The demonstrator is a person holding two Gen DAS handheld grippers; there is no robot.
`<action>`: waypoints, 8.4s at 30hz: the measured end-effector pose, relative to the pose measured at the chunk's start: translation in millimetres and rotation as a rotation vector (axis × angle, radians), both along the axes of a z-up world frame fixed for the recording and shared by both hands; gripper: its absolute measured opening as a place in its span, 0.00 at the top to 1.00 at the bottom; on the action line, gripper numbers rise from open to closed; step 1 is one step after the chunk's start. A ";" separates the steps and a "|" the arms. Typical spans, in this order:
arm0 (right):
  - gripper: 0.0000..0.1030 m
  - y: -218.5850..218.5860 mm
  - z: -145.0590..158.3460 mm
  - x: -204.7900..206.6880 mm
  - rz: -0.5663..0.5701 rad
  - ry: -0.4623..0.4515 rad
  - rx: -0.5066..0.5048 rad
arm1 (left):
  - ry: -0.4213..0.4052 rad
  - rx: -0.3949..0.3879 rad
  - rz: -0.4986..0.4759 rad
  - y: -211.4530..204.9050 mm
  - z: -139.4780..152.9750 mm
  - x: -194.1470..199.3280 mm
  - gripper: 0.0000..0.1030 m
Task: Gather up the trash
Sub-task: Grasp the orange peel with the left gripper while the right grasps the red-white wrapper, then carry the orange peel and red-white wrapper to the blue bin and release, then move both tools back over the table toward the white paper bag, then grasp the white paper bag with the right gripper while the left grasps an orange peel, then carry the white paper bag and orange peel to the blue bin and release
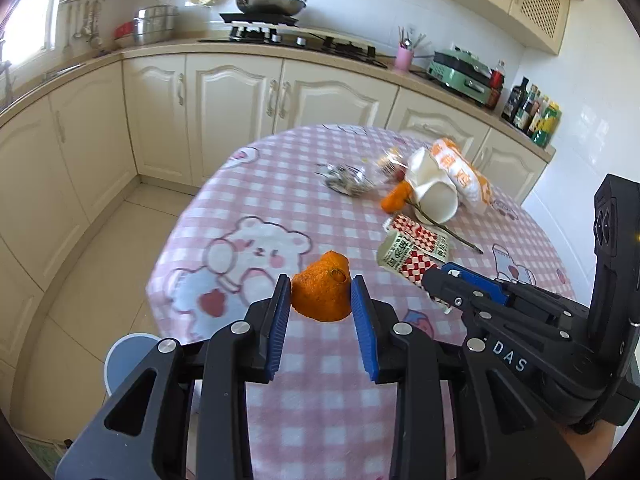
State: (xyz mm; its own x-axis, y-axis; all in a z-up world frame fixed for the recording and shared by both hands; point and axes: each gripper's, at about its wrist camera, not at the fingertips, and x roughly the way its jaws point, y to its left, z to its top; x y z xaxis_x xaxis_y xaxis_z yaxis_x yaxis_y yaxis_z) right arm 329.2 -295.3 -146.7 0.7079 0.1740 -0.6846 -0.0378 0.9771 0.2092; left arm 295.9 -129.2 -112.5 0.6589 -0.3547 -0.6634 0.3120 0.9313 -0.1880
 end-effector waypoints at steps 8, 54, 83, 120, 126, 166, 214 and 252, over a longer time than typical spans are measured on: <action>0.82 70.0 19.2 7.3 0.117 -0.040 -0.007 | -0.025 -0.037 0.119 66.8 8.0 -8.6 0.72; 0.81 344.1 -61.4 95.2 0.451 0.059 0.009 | 0.114 -0.072 0.616 300.7 -76.6 27.8 0.50; 0.66 298.1 -8.6 82.8 0.329 -0.088 0.116 | -0.020 -0.024 0.591 269.8 -14.8 -2.0 0.46; 0.52 -104.2 8.4 16.5 -0.281 -0.131 0.204 | -0.024 0.059 0.008 -67.8 6.7 31.5 0.35; 0.43 -102.7 2.2 49.1 -0.235 -0.091 0.285 | -0.009 0.056 0.028 -69.8 1.6 49.2 0.34; 0.81 -112.4 1.9 57.8 -0.239 -0.109 0.240 | -0.041 0.053 -0.127 -130.5 -8.8 96.1 0.84; 0.82 314.8 7.9 71.4 0.428 -0.093 0.083 | 0.002 -0.060 0.441 262.3 -21.1 4.9 0.90; 0.65 298.9 -15.7 100.2 0.328 -0.123 0.094 | 0.036 -0.039 0.572 282.3 -50.4 39.4 0.51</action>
State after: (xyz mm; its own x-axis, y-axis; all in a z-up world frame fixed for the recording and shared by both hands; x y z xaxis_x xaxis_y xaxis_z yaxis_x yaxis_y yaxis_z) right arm 429.4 3.6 -162.5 0.6805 0.4635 -0.5676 -0.3763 0.8856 0.2722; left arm 335.4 153.1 -162.9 0.7303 0.0274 -0.6826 -0.2471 0.9421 -0.2266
